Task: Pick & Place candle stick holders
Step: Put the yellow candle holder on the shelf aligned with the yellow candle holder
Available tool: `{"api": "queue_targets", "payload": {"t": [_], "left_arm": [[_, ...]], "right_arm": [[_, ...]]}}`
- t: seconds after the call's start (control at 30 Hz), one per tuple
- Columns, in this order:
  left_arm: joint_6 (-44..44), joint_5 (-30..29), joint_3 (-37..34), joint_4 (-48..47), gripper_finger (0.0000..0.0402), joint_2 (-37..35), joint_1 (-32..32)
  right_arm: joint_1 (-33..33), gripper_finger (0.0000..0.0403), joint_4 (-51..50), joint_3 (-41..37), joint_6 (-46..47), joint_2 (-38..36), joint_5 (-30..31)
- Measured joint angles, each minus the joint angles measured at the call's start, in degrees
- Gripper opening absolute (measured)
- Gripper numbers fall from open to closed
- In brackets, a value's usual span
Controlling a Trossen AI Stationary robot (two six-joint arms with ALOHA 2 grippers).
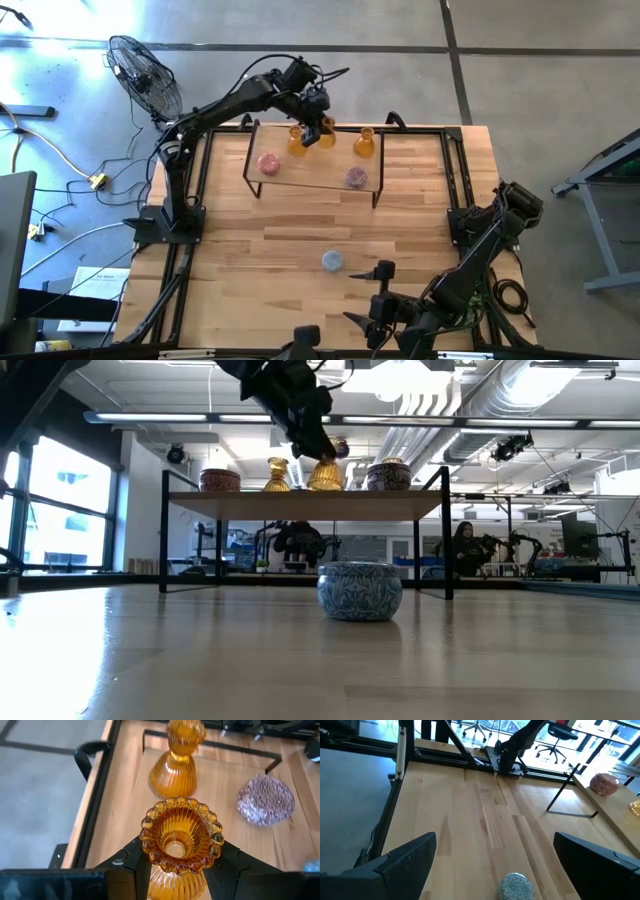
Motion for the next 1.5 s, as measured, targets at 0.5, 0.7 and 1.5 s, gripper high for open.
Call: {"api": "queue_targets", "payload": {"t": [0.5,0.7,1.5], "left_arm": [[0.63,-1.24,0.02,0.40,0.0138,0.63,-1.54],[0.65,-0.41,-1.52,3.18,0.0138,0.59,-1.52],[1.40,3.46,-8.20,8.49,0.0138,0.52,-1.52]], "right_arm": [[-0.11,0.0398,-0.26,0.00,-1.09,0.00,-0.03],[-0.11,0.0398,-0.24,0.00,-1.20,0.00,-0.15],[-0.11,0.0398,-0.24,0.00,-1.08,0.00,-0.28]]}}
